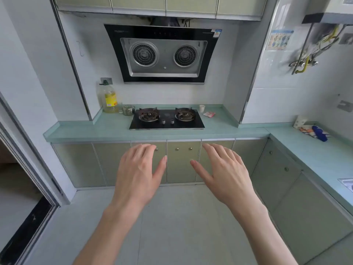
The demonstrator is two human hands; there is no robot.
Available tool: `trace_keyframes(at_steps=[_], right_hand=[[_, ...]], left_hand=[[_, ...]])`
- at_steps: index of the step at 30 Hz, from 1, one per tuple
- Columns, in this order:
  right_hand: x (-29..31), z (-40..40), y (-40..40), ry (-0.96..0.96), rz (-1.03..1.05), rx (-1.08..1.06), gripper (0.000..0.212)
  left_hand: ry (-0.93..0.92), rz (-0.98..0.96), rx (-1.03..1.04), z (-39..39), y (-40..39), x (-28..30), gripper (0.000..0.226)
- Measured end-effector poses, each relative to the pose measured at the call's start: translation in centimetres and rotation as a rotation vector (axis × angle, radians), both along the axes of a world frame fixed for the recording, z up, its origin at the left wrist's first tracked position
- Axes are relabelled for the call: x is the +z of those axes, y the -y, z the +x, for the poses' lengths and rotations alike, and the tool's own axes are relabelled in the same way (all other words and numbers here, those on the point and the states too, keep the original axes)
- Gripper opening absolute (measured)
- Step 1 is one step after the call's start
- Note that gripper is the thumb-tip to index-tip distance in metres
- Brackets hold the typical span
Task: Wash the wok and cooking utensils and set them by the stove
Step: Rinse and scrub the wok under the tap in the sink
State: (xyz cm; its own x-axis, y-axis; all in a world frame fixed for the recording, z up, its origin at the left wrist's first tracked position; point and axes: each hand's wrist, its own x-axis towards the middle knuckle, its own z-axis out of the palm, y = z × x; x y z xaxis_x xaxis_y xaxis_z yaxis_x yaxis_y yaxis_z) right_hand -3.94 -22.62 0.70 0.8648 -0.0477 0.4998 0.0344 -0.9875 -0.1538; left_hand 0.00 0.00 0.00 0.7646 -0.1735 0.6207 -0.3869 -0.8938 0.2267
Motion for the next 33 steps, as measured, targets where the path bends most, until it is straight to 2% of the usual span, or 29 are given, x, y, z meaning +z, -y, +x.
trace_keyframes(at_steps=[10,23,33], right_hand=[[-2.9,10.0,1.6,0.004,0.015,0.050,0.066],[-6.3,23.7,6.9,-0.021,0.019,0.095,0.066],[-10.2,31.6,6.9,-0.106,0.046,0.173,0.065]], left_hand=[[0.004,0.003,0.041,8.9,2.1,-3.1,0.039],[-0.040,0.007,0.067,21.5,8.6,-5.9,0.046],[-0.118,0.053,0.119,28.3,8.6,-9.2,0.041]])
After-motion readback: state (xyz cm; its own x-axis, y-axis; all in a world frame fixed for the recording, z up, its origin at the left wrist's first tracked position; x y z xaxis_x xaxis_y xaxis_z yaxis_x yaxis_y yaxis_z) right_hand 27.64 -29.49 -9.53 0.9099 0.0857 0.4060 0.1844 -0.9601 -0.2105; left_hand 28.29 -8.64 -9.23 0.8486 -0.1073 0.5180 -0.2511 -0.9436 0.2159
